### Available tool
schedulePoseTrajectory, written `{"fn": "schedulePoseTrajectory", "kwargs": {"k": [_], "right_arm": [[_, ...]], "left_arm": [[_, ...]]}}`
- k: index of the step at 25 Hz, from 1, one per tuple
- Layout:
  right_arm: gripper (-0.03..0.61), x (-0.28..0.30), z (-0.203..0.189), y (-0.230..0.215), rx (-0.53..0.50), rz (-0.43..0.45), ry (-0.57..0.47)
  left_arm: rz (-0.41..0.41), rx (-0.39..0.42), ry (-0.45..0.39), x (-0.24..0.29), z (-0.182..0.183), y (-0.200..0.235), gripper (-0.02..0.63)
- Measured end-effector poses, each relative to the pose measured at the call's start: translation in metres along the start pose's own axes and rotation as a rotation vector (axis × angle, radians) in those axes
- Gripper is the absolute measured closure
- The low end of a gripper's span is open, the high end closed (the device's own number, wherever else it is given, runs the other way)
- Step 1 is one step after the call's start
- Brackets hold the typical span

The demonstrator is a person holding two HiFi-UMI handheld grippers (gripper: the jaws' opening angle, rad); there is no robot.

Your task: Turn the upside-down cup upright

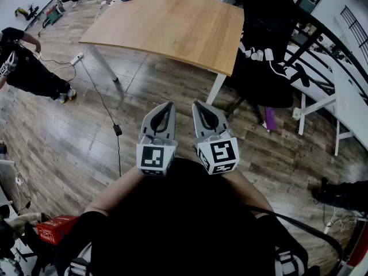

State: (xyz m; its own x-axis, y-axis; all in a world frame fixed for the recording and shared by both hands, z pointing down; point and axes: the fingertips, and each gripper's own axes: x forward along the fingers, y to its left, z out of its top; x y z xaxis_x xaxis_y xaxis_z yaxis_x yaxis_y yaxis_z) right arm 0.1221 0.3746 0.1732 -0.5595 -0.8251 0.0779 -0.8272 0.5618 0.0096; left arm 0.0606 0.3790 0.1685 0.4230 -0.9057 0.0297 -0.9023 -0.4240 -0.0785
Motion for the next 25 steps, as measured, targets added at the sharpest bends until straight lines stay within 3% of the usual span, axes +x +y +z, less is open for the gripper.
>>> {"fn": "schedulePoseTrajectory", "kwargs": {"k": [14,21,25], "right_arm": [[0.566,0.028,-0.014,-0.017,0.075,0.004,0.011],[0.566,0.088,-0.026,-0.038,0.112,0.008,0.031],[0.566,0.152,-0.028,-0.047,0.086,0.009,0.068]], "left_arm": [[0.042,-0.028,0.062,0.018,-0.03,0.021,0.606],[0.036,-0.066,0.074,0.071,-0.051,0.062,0.606],[0.033,-0.071,0.074,0.118,-0.058,0.114,0.606]]}}
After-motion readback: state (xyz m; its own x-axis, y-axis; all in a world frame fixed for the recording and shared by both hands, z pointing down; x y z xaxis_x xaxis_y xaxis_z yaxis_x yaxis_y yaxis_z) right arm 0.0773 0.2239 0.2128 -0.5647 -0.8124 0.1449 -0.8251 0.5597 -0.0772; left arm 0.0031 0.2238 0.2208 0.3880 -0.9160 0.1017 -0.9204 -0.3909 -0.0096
